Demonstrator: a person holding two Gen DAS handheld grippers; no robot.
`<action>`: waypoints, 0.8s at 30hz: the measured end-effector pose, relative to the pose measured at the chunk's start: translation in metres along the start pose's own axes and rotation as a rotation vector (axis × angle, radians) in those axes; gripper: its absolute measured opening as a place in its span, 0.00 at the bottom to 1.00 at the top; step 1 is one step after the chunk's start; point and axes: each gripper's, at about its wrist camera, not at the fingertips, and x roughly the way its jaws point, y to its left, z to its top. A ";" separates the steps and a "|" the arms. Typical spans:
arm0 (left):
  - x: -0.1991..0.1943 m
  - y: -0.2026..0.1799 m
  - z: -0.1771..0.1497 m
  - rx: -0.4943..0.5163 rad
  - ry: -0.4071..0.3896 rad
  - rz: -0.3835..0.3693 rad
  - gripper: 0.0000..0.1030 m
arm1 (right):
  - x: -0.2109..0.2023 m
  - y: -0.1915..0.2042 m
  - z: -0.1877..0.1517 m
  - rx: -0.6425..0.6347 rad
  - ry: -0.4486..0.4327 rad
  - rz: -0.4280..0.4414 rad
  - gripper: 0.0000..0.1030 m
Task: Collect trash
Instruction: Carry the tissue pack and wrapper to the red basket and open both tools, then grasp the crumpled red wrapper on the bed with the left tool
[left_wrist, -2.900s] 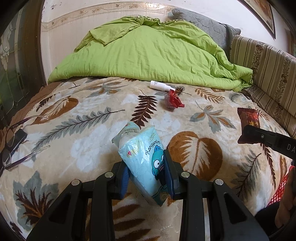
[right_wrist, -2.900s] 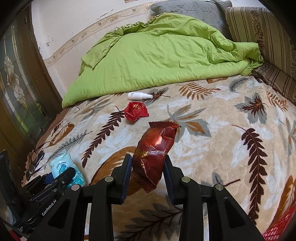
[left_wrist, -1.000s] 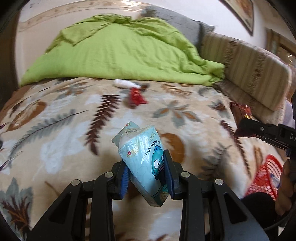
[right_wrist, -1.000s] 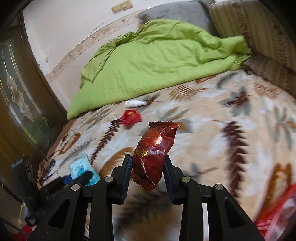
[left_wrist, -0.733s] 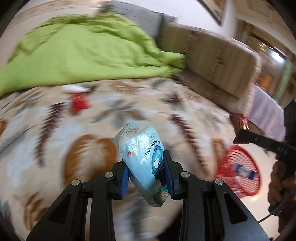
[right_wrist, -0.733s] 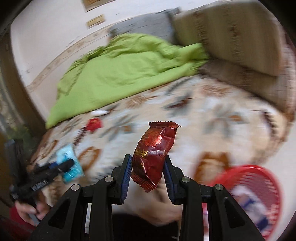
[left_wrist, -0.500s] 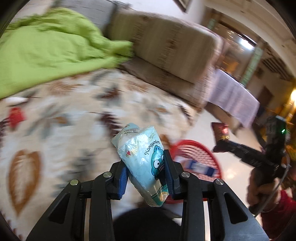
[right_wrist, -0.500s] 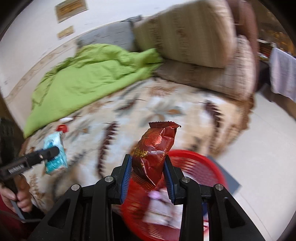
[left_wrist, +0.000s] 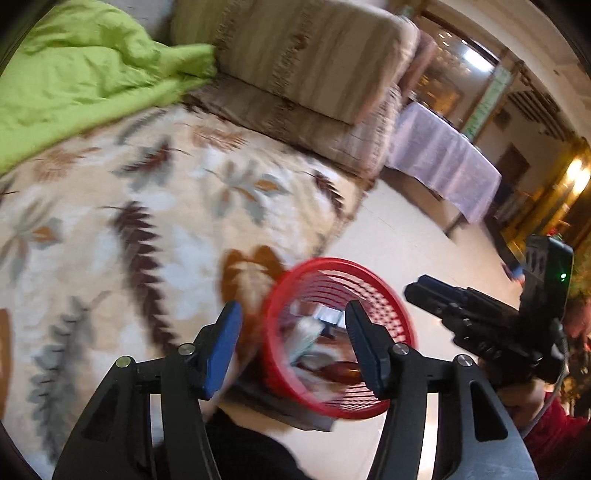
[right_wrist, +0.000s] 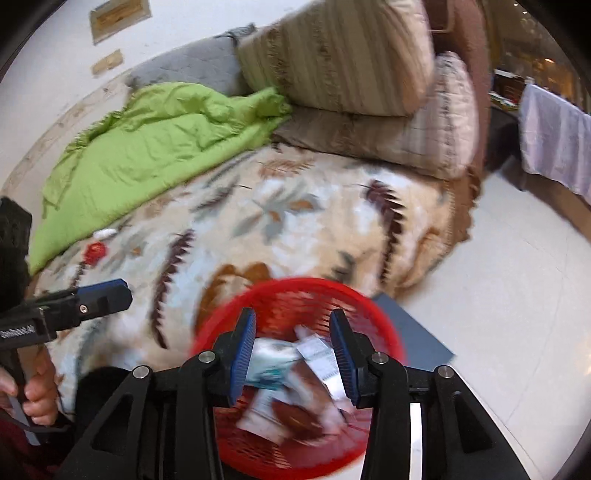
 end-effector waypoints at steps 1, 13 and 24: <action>-0.006 0.008 -0.001 -0.011 -0.008 0.015 0.57 | 0.004 0.007 0.003 -0.003 -0.003 0.026 0.44; -0.099 0.184 -0.006 -0.211 -0.113 0.431 0.62 | 0.076 0.159 0.031 -0.112 0.106 0.387 0.47; -0.101 0.372 0.043 -0.470 -0.100 0.560 0.62 | 0.120 0.214 0.052 -0.187 0.153 0.436 0.48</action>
